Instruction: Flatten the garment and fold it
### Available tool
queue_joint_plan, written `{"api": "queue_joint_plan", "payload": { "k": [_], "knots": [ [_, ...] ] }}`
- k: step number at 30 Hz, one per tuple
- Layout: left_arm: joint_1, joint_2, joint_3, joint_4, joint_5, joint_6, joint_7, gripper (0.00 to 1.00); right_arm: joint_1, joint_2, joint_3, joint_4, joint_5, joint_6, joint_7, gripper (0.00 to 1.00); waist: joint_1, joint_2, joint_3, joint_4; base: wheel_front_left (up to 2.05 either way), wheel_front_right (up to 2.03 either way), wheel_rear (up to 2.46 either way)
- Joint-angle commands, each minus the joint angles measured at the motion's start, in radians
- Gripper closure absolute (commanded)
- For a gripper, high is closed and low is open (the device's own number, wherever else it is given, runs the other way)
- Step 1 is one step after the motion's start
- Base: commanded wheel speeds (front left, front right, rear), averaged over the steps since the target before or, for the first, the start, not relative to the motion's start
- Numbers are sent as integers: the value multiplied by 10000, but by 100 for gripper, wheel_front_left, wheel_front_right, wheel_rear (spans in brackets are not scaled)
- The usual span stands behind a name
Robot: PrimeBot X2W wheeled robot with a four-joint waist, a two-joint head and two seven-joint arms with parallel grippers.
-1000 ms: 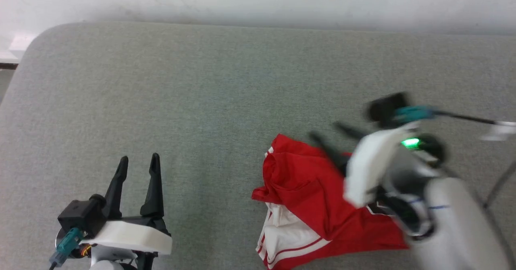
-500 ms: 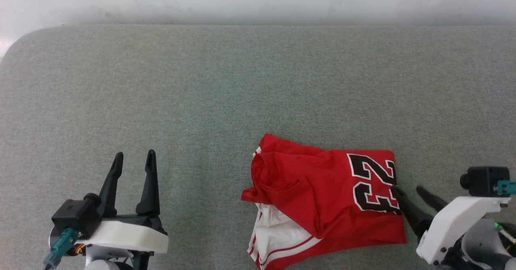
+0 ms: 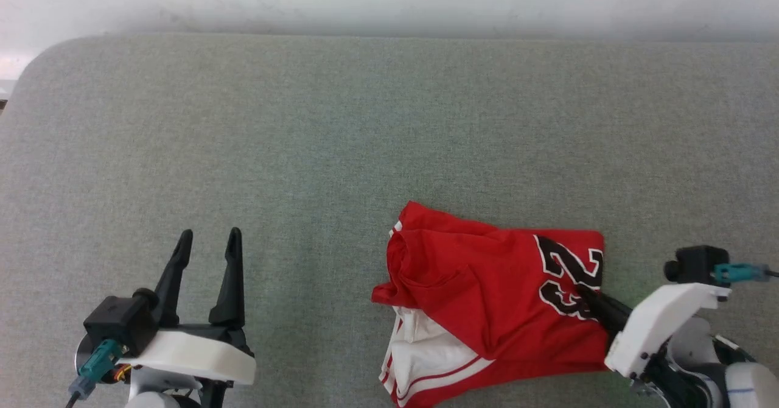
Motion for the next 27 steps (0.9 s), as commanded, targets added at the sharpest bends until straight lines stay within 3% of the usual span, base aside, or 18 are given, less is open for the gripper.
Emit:
{"api": "queue_joint_plan", "payload": {
  "k": [1,10,13,14,18,22,27],
  "knots": [
    [-128,65,-35,-47,75,34,46,0,-168,61,251,292,-307,-21,-17,100,1,0,-66,-56,0,0,0],
    [-173,198,4,-333,114,130,81,0,-899,-240,123,-1507,-2262,-21,183,100,1,0,82,-694,0,0,0],
    [-199,247,63,-464,124,179,66,0,-1226,-1056,336,-2026,-2798,-21,389,100,1,0,295,-963,0,0,0],
    [-199,247,63,-464,124,179,66,0,-1226,-1056,336,-2026,-2798,-21,389,100,1,0,295,-963,0,0,0],
    [-304,352,146,-604,121,198,73,0,-1797,-2496,745,-2145,-3435,-21,523,100,1,0,723,-1345,0,0,0],
    [-615,470,185,-722,136,153,102,0,-2467,-3610,726,-1703,-3975,-21,312,100,1,0,1255,-1617,0,0,0],
    [-1051,605,230,-897,206,140,133,0,-3027,-4521,612,-995,-4470,-21,-51,100,1,0,1867,-1859,0,0,0]
  ]
}}
